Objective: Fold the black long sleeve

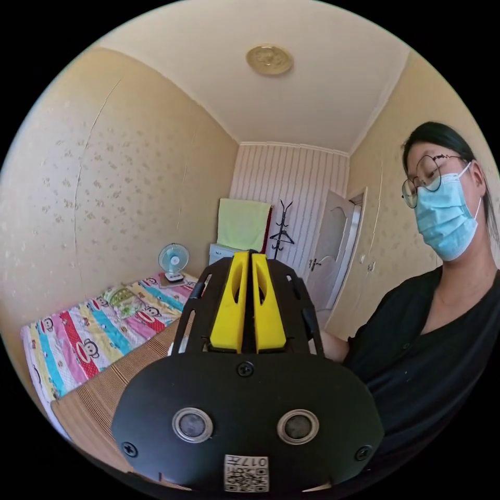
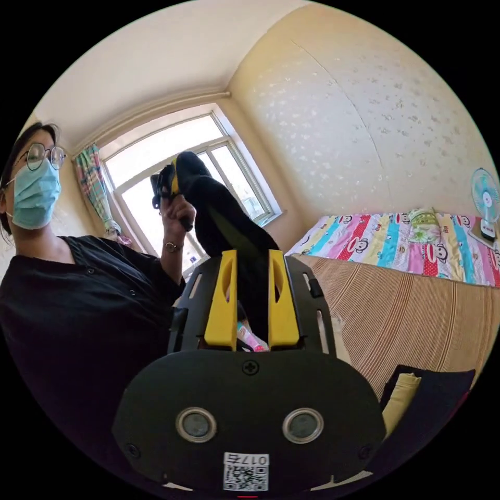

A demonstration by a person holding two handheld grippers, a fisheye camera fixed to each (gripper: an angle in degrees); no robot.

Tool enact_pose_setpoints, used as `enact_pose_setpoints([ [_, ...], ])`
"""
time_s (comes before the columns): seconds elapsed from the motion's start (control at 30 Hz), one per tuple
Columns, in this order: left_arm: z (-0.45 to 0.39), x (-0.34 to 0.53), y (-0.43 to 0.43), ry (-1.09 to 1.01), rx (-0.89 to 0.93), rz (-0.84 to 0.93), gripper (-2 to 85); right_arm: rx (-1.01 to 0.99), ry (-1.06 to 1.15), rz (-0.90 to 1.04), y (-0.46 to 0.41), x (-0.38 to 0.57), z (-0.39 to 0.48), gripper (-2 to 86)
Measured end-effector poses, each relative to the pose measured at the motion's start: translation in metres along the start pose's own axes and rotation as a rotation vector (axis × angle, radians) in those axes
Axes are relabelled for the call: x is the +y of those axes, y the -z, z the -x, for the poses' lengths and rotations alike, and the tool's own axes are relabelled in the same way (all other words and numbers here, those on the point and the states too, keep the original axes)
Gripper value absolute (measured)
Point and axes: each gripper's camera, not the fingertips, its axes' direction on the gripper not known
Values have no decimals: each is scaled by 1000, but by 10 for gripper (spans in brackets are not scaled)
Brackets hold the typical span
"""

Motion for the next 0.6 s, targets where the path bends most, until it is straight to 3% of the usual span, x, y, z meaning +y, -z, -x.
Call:
enact_pose_setpoints([
  [0.1, -24, -15, 11, -31, -60, -5, -10, -154, 43, -20, -23, 23, -10, 74],
  [0.17, -38, -18, 24, -47, -109, -37, -10, -130, 12, 19, -43, 32, -16, 71],
  [0.3, -45, -14, 56, -15, -160, -121, -10, -47, -31, 74, -64, 39, -17, 159],
  [0.47, -57, -8, 90, 13, -188, -180, -10, 69, 12, 123, -77, 20, -7, 111],
  [0.6, -66, -1, 116, 13, -176, -226, -10, -37, 8, 113, -68, -10, -30, 62],
])
